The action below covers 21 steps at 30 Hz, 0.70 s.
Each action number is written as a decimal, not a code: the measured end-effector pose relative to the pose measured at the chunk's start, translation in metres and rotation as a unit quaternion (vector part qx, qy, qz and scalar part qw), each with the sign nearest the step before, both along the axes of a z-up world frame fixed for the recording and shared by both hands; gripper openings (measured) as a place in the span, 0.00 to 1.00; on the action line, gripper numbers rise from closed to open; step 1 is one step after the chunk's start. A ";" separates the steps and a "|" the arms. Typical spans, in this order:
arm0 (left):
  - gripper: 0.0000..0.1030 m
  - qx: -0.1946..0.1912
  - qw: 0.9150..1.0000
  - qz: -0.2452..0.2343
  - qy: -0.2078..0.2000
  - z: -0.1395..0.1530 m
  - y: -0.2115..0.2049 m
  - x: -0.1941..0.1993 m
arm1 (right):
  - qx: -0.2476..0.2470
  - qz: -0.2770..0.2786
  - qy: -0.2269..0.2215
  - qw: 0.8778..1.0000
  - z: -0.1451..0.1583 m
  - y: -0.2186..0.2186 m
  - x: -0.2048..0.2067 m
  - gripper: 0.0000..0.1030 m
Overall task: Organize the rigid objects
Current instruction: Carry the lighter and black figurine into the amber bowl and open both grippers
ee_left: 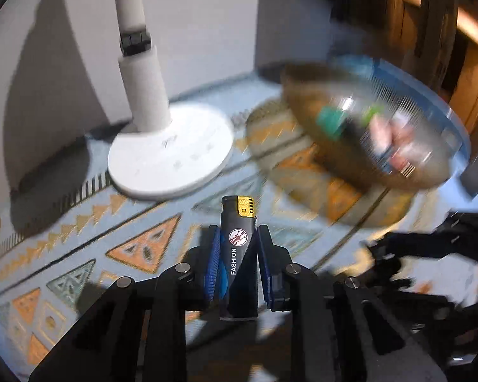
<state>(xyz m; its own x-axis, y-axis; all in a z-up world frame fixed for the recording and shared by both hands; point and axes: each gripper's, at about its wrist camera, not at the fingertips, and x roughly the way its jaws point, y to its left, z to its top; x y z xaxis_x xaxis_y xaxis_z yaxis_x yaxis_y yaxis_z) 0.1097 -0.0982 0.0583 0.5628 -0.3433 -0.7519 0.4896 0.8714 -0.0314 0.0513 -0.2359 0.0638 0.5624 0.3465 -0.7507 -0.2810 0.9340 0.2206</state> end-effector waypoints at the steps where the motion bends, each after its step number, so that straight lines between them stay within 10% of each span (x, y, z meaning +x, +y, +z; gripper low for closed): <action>1: 0.19 -0.016 1.000 -0.001 -0.018 0.014 -0.004 -0.008 | 0.005 -0.007 -0.008 1.000 0.007 -0.004 -0.002 0.41; 10: 0.19 -0.139 0.985 -0.014 -0.098 0.112 -0.094 -0.011 | 0.007 -0.132 -0.099 0.986 0.091 -0.101 0.007 0.41; 21: 0.19 -0.161 0.987 0.003 -0.004 0.062 -0.183 0.059 | 0.005 -0.255 -0.067 0.965 0.071 -0.208 0.080 0.41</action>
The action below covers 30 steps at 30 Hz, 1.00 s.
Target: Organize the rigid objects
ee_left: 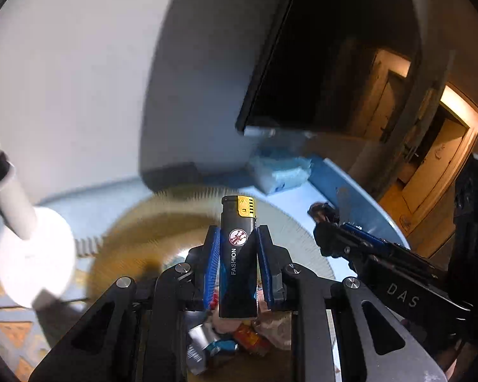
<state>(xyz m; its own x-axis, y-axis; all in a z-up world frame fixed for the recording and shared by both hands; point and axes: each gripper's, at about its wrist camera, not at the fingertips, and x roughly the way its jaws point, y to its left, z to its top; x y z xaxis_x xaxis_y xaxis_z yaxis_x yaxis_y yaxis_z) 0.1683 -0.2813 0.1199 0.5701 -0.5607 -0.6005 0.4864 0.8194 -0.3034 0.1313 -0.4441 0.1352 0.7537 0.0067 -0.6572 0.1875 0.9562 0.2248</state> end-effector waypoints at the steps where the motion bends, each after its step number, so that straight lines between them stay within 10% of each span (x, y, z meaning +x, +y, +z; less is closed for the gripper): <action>1: 0.19 0.004 1.000 0.001 0.006 -0.008 -0.007 0.003 | 0.002 -0.005 0.005 1.000 -0.005 -0.002 0.004 0.41; 8: 0.20 0.014 1.000 -0.002 0.025 -0.026 -0.019 0.011 | 0.017 -0.014 0.038 0.999 -0.031 -0.020 0.026 0.41; 12: 0.75 0.023 1.000 0.019 -0.009 -0.012 -0.008 0.001 | 0.046 -0.016 0.026 0.998 -0.031 -0.030 0.026 0.50; 30: 0.80 0.006 0.980 0.138 -0.143 0.124 0.172 -0.144 | 0.025 0.091 -0.063 0.993 0.077 0.106 -0.093 0.58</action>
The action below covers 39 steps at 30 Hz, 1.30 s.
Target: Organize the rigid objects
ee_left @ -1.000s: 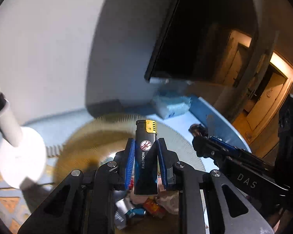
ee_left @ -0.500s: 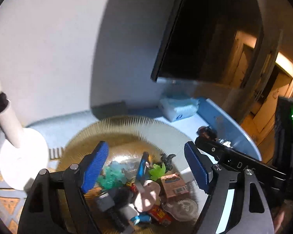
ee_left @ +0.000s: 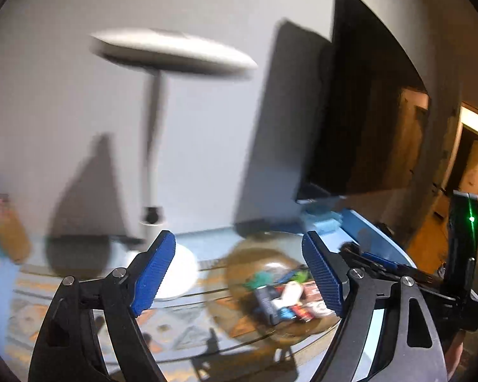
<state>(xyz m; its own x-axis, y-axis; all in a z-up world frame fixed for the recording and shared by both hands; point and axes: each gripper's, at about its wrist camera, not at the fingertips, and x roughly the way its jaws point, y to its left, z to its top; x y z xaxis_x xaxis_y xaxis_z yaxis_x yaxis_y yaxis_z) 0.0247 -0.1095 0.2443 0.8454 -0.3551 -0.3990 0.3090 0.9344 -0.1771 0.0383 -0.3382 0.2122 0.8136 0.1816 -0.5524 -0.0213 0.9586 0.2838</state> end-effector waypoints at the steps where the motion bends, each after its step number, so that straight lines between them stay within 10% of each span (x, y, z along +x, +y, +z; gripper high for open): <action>1: 0.81 -0.004 1.000 0.011 -0.004 0.003 0.016 -0.013 | -0.008 0.010 -0.005 1.000 0.004 0.013 -0.007 0.59; 5: 0.90 0.002 0.997 0.075 -0.024 -0.007 0.065 -0.056 | -0.047 0.052 -0.028 0.997 0.007 0.074 -0.040 0.90; 12: 0.93 -0.017 0.992 0.128 -0.010 -0.104 0.119 -0.070 | -0.146 0.075 -0.080 0.983 -0.056 0.159 -0.073 0.91; 21: 0.93 0.035 0.985 0.157 0.055 -0.187 0.126 -0.052 | -0.141 0.070 0.013 0.987 -0.147 0.151 -0.040 0.91; 39: 0.93 0.064 0.981 0.157 0.090 -0.201 0.120 -0.044 | -0.149 0.059 0.014 0.987 -0.170 0.140 -0.038 0.91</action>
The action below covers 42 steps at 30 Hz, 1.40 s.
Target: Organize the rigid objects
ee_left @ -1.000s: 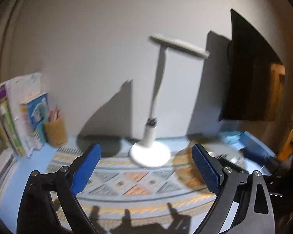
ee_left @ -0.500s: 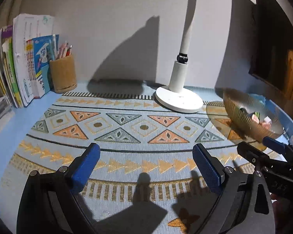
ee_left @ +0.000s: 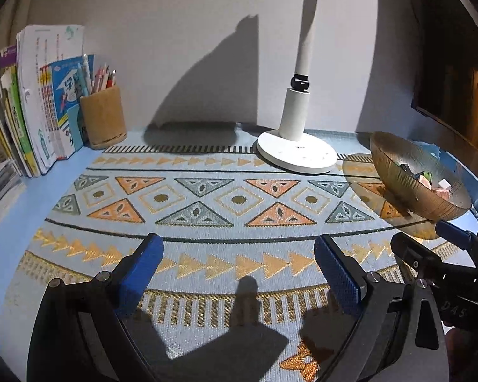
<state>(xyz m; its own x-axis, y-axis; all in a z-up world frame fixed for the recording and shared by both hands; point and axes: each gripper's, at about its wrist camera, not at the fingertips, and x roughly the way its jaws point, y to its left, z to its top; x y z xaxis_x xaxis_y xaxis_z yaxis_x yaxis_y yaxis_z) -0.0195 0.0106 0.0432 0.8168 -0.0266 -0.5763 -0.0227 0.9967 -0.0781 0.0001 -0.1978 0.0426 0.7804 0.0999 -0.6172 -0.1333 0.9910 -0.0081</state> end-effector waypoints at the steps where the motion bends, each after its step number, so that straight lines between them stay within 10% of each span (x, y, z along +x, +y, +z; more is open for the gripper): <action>1: 0.93 -0.004 1.000 0.001 0.002 0.000 0.002 0.001 | 0.001 0.000 0.001 1.000 0.000 0.000 0.001 0.91; 42: 0.93 -0.014 1.000 0.016 0.017 -0.002 0.008 0.004 | 0.000 -0.012 0.030 0.999 -0.008 0.001 0.010 0.91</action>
<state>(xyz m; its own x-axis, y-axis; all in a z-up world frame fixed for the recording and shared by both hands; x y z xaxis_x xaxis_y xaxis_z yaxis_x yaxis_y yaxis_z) -0.0151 0.0183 0.0413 0.7980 -0.0164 -0.6024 -0.0579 0.9929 -0.1037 0.0097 -0.1968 0.0351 0.7437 0.0809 -0.6635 -0.1088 0.9941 -0.0007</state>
